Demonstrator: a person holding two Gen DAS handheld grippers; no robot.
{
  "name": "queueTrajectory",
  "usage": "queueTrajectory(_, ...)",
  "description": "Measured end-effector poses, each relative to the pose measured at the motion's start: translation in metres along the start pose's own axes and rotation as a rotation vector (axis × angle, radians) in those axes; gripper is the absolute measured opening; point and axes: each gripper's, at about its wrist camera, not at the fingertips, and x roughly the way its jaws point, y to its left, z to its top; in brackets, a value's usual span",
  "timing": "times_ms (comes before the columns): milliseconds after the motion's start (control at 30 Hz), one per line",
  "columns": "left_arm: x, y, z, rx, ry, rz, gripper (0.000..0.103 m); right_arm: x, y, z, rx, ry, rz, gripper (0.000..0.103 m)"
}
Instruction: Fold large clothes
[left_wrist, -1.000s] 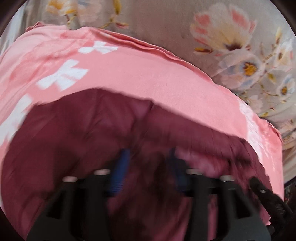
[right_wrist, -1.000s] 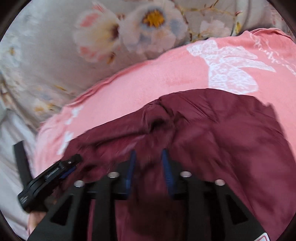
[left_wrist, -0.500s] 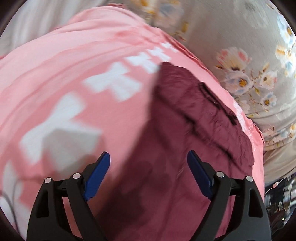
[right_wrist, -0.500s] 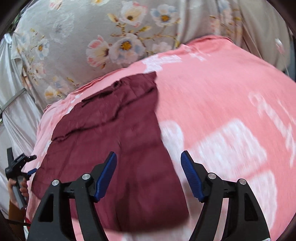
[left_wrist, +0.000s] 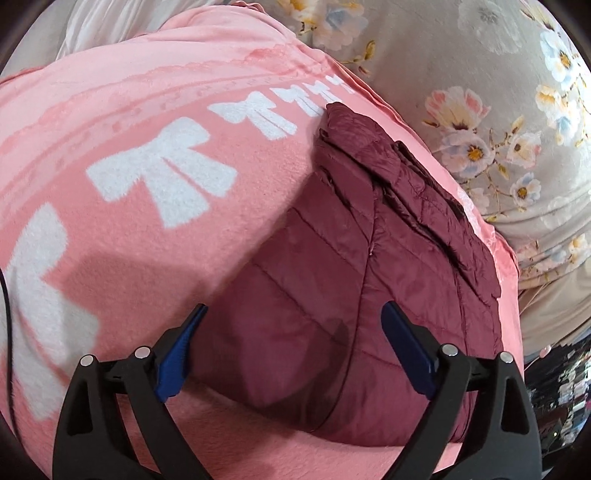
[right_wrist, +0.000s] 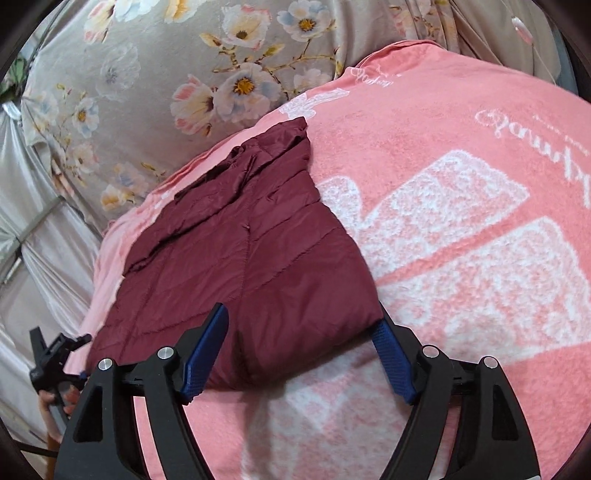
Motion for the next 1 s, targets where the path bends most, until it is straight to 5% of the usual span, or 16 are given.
queueTrajectory(100, 0.002, -0.004, 0.001, -0.007, 0.025, -0.035, 0.057, 0.005, 0.001, 0.002, 0.035, 0.006, 0.020, 0.060)
queueTrajectory(167, 0.001, -0.008, 0.000, 0.003, 0.035, -0.035, 0.039, 0.008, 0.002, 0.004, 0.048, 0.017, 0.016, 0.026)
queueTrajectory(300, -0.014, -0.011, 0.001, 0.015, 0.016, -0.059, 0.010, -0.006, 0.011, 0.005, 0.011, -0.039, 0.040, 0.007)
queueTrajectory(567, -0.091, -0.021, 0.002, 0.056, -0.065, -0.193, 0.005, -0.095, 0.052, -0.006, -0.251, -0.186, 0.053, 0.004)
queueTrajectory(800, -0.217, -0.018, -0.021, 0.097, -0.223, -0.317, 0.005, -0.214, 0.076, -0.030, -0.423, -0.364, 0.076, 0.004)
queueTrajectory(1000, -0.281, -0.044, -0.023, 0.155, -0.396, -0.368, 0.005, -0.245, 0.089, -0.011, -0.354, -0.491, 0.160, 0.004)
